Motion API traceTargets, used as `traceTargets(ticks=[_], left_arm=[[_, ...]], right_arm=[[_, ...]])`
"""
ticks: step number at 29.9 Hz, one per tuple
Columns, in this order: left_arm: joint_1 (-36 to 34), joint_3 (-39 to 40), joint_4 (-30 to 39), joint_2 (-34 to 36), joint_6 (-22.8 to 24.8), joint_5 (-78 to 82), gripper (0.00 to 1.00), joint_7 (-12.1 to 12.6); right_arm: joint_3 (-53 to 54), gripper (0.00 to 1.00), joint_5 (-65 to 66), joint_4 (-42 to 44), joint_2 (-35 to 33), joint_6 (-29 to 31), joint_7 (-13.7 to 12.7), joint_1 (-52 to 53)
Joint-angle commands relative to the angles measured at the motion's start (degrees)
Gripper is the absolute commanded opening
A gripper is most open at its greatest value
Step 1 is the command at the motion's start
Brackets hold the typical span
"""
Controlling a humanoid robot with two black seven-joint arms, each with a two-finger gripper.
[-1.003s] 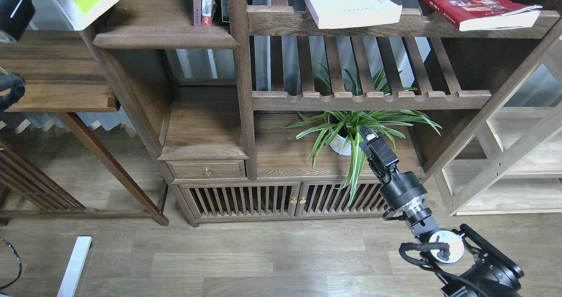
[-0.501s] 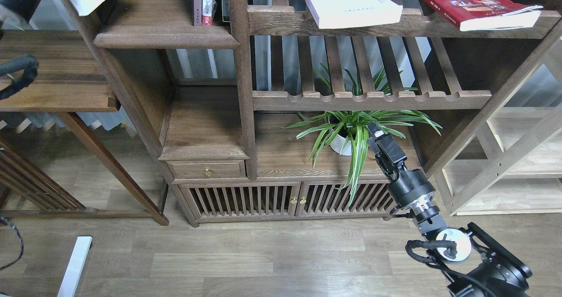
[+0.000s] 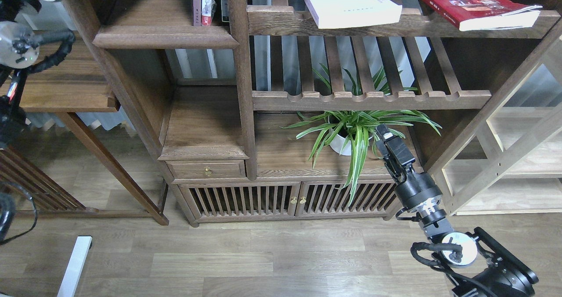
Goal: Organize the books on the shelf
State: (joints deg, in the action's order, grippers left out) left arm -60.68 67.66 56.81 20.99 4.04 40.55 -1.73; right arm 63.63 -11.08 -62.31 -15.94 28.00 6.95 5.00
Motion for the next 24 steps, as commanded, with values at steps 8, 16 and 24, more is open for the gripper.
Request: traceTargets(ticks=[8, 16, 24], left_arm=[[-9.4, -11.1, -14.9, -5.4, 0.3, -4.4, 0.02, -6.4], [-12.2, -14.7, -20.3, -7.2, 0.7, -6.6, 0.03, -7.6], [-12.0, -16.0, -20.8, -8.9, 0.1, -7.1, 0.10, -7.6]], right_arm=[[0.1, 0.84, 0.0, 0.0, 0.1, 0.0, 0.2, -0.1], [1.2, 0.84, 0.0, 0.0, -0.1, 0.0, 0.2, -0.2], [1.3, 0.83, 0.0, 0.0, -1.0, 0.0, 0.2, -0.2]])
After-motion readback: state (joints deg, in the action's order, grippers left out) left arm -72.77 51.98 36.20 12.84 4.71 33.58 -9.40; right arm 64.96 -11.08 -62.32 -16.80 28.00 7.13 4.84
